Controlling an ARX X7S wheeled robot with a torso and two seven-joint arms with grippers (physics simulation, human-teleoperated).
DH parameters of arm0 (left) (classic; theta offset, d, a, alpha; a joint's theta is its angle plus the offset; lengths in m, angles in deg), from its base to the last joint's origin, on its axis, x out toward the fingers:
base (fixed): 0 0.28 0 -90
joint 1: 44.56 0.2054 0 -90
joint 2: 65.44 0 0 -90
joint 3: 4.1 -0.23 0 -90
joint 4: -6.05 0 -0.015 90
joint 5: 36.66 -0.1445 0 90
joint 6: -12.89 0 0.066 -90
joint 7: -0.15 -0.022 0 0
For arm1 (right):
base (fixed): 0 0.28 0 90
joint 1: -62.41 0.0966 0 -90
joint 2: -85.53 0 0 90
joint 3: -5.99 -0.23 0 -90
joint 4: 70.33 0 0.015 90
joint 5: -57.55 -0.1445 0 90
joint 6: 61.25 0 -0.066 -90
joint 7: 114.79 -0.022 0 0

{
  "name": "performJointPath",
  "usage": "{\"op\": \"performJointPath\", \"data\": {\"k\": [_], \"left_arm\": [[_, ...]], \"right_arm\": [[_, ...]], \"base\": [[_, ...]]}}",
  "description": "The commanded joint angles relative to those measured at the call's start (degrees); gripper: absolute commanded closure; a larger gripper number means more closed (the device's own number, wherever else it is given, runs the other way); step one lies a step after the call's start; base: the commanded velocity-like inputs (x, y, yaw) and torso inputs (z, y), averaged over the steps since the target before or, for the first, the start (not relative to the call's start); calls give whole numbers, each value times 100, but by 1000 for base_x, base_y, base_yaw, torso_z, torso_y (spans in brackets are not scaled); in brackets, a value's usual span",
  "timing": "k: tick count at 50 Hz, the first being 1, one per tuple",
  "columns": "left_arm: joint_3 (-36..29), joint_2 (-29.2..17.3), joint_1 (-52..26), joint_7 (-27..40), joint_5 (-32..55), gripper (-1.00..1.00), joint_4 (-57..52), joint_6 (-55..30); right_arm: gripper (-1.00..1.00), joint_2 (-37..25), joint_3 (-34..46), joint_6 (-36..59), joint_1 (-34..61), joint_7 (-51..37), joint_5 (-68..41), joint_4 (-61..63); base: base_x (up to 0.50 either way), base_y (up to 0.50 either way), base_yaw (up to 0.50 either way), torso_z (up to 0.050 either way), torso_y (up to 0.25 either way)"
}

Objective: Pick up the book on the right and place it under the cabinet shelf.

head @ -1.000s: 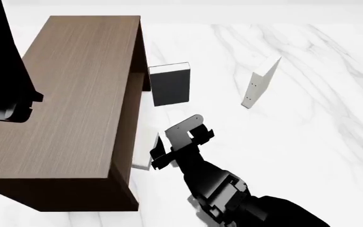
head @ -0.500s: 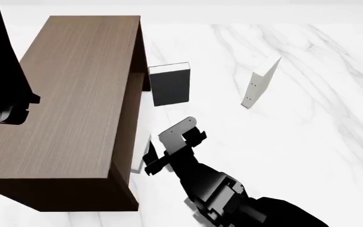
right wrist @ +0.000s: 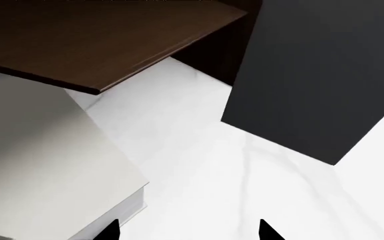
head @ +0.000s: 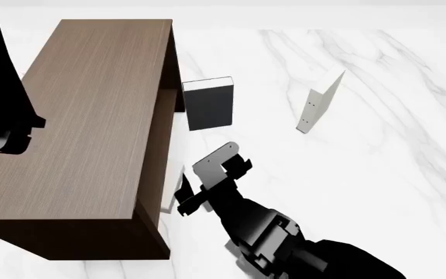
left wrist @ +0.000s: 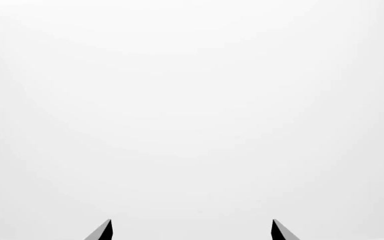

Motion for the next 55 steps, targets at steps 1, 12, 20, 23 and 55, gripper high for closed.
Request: {"op": "performJointPath", "data": {"k": [1,12,20,23,55], "left_arm": [[-74,-141,85,21,-64,-100,1,190],[-127,-246,33,23,-35,-100,1,280],[-197,-224,-97,22,-2,-100,4,214],[-222,-216,-138,20,6,-100,2,195],[-719,-597,-66,118,-262,-100,0,780]], "right_arm": [[-100,36,83,-147,14,300,14,44],[-100,36,73,-596,-81,910,-72,-43],[-100,36,78,-753,-105,1089,-170,-146],[-100,36,73,-758,-97,970,-107,-206],[-100,36,-53,-278,89,-451,-30,-1064]], "base": [[0,0,0,0,0],[0,0,0,0,0],[0,0,0,0,0],[0,0,0,0,0],[0,0,0,0,0]]}}
